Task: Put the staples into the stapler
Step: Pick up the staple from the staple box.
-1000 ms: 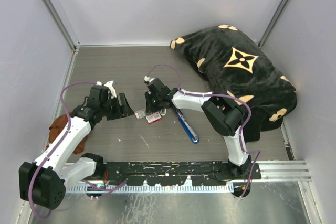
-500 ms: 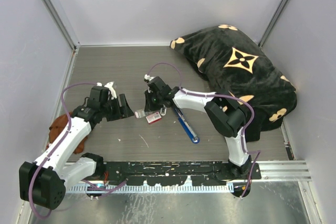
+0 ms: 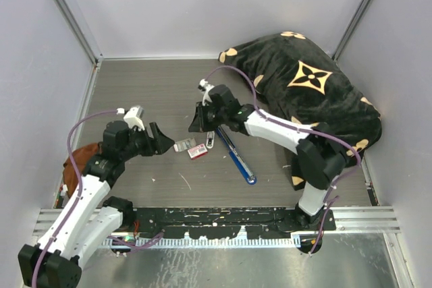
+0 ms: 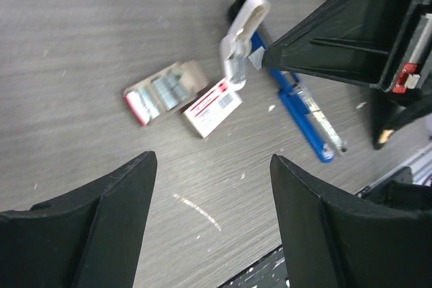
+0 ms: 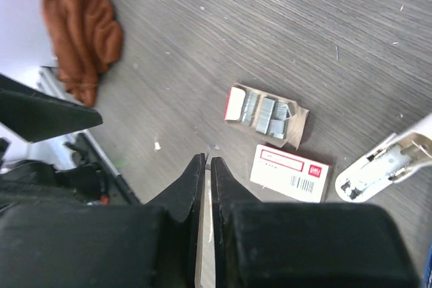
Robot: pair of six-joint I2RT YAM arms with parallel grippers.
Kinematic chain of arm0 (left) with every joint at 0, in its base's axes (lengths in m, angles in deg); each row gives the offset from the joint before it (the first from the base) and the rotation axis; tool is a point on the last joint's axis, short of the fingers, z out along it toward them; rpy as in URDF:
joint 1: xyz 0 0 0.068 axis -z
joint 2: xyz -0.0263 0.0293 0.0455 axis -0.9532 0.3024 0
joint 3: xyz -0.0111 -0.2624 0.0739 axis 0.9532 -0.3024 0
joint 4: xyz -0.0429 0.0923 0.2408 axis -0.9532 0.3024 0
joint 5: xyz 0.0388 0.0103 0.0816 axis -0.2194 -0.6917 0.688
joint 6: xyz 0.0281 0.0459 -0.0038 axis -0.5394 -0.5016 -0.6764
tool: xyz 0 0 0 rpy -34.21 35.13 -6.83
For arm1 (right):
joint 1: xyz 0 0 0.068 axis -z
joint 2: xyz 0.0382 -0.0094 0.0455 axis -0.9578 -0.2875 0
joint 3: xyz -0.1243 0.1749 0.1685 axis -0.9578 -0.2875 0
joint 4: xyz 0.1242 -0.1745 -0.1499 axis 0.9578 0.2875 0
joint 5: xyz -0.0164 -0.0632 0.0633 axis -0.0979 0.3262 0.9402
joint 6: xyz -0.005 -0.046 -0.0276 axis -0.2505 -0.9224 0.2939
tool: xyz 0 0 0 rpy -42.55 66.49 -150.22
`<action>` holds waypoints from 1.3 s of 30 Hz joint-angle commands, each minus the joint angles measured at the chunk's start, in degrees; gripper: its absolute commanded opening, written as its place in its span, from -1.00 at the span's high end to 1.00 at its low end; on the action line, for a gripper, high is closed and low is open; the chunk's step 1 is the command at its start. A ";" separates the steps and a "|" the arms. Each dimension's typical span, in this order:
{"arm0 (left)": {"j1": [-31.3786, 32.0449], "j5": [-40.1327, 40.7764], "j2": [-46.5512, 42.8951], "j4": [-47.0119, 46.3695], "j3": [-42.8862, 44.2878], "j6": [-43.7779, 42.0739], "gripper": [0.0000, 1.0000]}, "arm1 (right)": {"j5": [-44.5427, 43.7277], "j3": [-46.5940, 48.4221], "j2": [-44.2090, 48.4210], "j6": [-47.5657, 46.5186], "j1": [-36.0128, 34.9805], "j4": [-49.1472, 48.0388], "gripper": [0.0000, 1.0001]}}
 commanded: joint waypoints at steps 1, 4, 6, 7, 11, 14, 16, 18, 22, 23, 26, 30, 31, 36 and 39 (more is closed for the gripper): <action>0.04 -6.58 -5.38 -10.68 1.29 -2.65 -0.40 | 7.52 -2.02 9.96 2.57 2.87 -1.66 0.99; 1.56 -11.36 -8.11 -16.80 1.21 -4.84 -0.38 | 10.19 -2.75 14.56 2.89 4.24 1.04 0.99; 3.49 -14.63 -9.05 -19.14 2.00 -9.39 -0.35 | 11.73 -2.96 17.53 3.21 4.67 2.76 0.99; 4.85 -15.44 -9.37 -19.26 2.67 -13.28 -0.35 | 12.31 -3.21 18.98 3.52 4.77 3.42 0.99; 9.68 -15.25 -9.84 -17.84 4.73 -23.04 -0.37 | 14.70 -4.56 24.77 5.53 4.93 5.00 0.99; 12.54 -15.06 -8.86 -18.76 5.76 -26.79 -0.36 | 16.58 -6.38 27.60 7.73 4.89 4.75 0.99; 14.52 -15.00 -7.80 -20.19 5.94 -28.38 -0.36 | 17.32 -7.69 28.98 9.16 4.86 4.15 0.99; 16.22 -14.45 -6.58 -21.22 5.92 -29.78 -0.35 | 18.20 -9.08 30.13 10.42 4.90 2.77 0.99; 18.58 -14.42 -4.78 -23.73 6.03 -30.82 -0.31 | 19.93 -11.74 31.90 12.93 4.87 -0.96 0.99; 19.18 -14.77 -4.40 -24.46 6.10 -30.63 -0.30 | 20.10 -12.21 32.17 13.28 4.81 -1.45 0.99; 20.60 -16.04 -2.65 -26.08 6.42 -29.77 -0.29 | 20.03 -12.76 32.61 13.62 4.78 -2.04 0.99; 21.33 -16.43 -1.18 -28.51 5.83 -28.24 -0.30 | 20.72 -13.24 32.48 14.36 4.30 -3.30 0.99; 21.44 -16.55 -1.01 -28.69 5.82 -28.11 -0.30 | 20.70 -13.24 32.61 14.47 4.20 -3.51 0.99; 21.77 -16.87 0.38 -28.76 6.03 -27.26 -0.26 | 21.53 -13.24 32.40 14.75 3.87 -4.55 0.99; 21.80 -17.40 0.67 -29.57 6.14 -25.62 -0.21 | 22.33 -13.30 32.38 14.13 3.67 -5.07 0.99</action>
